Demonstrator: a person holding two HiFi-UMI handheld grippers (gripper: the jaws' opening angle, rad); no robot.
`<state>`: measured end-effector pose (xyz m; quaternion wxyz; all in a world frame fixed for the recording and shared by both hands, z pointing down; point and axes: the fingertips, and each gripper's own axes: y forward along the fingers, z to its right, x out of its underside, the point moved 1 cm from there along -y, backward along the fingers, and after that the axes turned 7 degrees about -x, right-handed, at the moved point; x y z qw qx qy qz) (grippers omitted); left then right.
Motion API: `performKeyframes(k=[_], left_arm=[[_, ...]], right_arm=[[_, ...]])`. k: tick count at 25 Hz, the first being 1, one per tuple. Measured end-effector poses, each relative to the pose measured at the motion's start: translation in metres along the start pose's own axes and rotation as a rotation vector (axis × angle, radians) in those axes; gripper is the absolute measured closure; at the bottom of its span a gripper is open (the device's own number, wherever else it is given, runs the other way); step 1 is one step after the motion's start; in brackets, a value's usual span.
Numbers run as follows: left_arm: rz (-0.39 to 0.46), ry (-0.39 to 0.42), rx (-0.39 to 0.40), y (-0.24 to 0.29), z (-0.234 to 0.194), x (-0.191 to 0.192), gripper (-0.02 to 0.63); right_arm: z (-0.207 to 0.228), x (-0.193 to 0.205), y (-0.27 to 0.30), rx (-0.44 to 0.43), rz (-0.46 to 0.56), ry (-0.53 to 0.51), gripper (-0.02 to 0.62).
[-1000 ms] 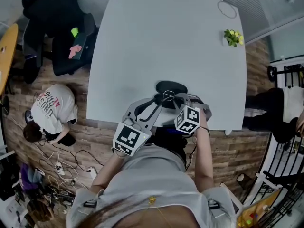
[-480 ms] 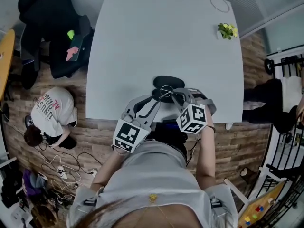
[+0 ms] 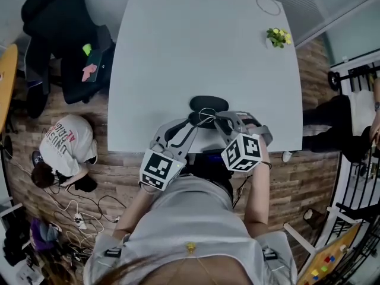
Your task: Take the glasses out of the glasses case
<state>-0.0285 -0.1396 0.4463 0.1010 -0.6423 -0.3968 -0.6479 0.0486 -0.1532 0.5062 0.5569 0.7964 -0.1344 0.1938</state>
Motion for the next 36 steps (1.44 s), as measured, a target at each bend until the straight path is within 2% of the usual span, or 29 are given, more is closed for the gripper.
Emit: performKeyframes(k=[9, 36], left_arm=[[0.003, 0.021, 0.015, -0.002, 0.004, -0.001, 0.502], [-0.020, 0.033, 0.013, -0.001, 0.007, 0.003, 0.502]], right_arm=[[0.000, -0.004, -0.011, 0.023, 0.000, 0.003, 0.551], [-0.004, 0.004, -0.010, 0.023, -0.021, -0.017, 0.552]])
